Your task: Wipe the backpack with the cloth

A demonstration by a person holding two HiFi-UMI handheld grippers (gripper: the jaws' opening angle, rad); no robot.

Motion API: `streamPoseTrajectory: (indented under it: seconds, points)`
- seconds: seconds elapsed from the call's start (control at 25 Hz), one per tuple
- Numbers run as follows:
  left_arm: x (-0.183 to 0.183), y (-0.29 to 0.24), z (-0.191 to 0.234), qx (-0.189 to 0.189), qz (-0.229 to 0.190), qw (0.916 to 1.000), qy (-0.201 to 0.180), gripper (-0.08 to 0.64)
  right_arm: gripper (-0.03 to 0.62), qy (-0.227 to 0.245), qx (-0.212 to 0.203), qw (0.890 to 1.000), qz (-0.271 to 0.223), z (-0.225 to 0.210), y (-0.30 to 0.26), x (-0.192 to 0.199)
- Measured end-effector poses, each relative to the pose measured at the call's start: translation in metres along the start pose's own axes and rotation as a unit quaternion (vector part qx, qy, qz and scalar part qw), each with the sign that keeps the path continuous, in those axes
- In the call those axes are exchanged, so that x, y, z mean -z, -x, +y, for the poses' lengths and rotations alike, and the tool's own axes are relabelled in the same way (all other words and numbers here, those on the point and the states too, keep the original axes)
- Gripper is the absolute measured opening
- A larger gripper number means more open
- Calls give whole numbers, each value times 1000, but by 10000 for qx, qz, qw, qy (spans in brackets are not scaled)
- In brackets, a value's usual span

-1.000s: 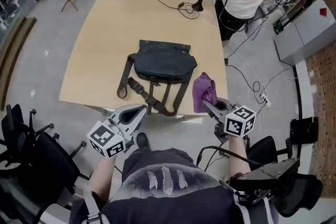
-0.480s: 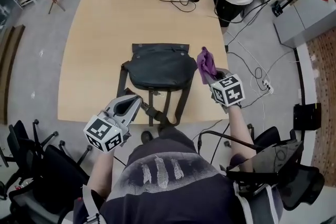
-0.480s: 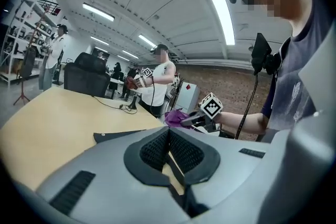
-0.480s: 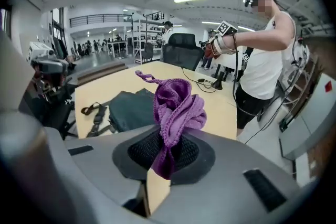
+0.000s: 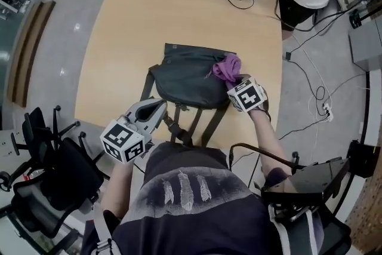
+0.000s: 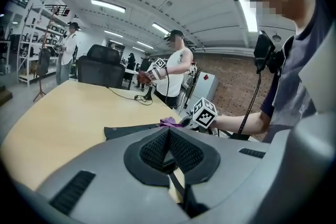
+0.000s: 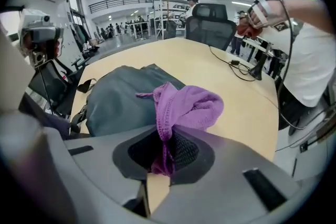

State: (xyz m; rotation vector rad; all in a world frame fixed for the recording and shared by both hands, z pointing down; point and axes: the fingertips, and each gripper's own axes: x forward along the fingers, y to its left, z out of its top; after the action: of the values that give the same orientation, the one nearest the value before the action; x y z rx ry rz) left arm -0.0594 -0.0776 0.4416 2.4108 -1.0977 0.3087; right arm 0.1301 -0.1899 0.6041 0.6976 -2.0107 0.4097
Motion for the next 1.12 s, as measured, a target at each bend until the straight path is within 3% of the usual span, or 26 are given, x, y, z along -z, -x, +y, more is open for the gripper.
streamPoseTrajectory:
  seconds: [0.2, 0.52, 0.68, 0.8, 1.12]
  points:
    - [8, -13, 10, -23, 179, 9998, 108, 6, 38, 676, -57, 9972, 304, 27, -9, -8]
    - [13, -16, 29, 301, 203, 9993, 72, 7, 37, 877, -593, 9935, 411, 85, -22, -39]
    - [9, 3, 49, 393, 36, 9992, 56, 7, 38, 873, -645, 9927, 532, 115, -29, -50]
    - [12, 20, 64, 436, -52, 9989, 137, 6, 37, 599, -868, 9925, 619, 141, -30, -55]
    - [28, 45, 106, 487, -81, 9980, 398, 6, 37, 814, -1103, 9875, 779, 197, -56, -84]
